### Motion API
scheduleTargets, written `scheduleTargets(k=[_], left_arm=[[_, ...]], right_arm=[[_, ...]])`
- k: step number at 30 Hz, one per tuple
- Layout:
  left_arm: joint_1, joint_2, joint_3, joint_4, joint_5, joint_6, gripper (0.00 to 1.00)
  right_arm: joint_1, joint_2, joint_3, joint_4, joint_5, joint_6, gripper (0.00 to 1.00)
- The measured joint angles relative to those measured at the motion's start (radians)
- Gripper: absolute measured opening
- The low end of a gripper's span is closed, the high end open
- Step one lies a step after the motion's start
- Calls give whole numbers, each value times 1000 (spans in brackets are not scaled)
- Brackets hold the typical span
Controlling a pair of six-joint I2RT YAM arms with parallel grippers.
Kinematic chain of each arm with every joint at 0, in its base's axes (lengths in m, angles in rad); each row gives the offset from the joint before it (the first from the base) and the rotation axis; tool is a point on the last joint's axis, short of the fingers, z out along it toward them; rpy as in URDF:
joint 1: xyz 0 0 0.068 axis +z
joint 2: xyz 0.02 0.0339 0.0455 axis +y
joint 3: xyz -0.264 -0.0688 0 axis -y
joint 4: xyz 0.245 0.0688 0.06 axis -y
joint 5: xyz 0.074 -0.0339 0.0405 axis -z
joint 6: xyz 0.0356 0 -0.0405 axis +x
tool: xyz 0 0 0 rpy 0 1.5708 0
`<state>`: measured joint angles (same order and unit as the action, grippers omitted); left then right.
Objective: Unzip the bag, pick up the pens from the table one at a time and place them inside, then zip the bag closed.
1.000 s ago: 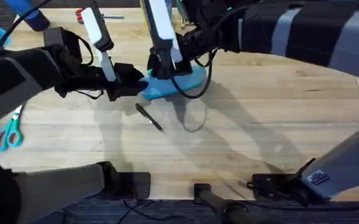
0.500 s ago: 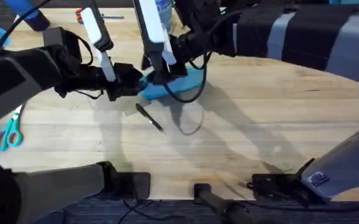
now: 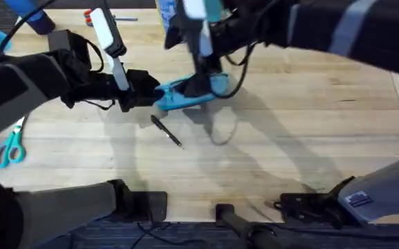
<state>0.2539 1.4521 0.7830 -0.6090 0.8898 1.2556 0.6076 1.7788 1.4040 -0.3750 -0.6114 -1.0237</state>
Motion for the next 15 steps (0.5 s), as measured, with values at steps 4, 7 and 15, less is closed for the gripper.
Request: scheduleTargets(k=[4,7,15], left_arm=[[0,0,0,0,0,0,42],[0,0,0,0,0,0,42],[0,0,0,0,0,1,72]], right_arm=[[-59,-45,0,-36,13,0,996],[-85,-64,1,-51,18,3,996],[-88,-70,1,-75,21,3,995]])
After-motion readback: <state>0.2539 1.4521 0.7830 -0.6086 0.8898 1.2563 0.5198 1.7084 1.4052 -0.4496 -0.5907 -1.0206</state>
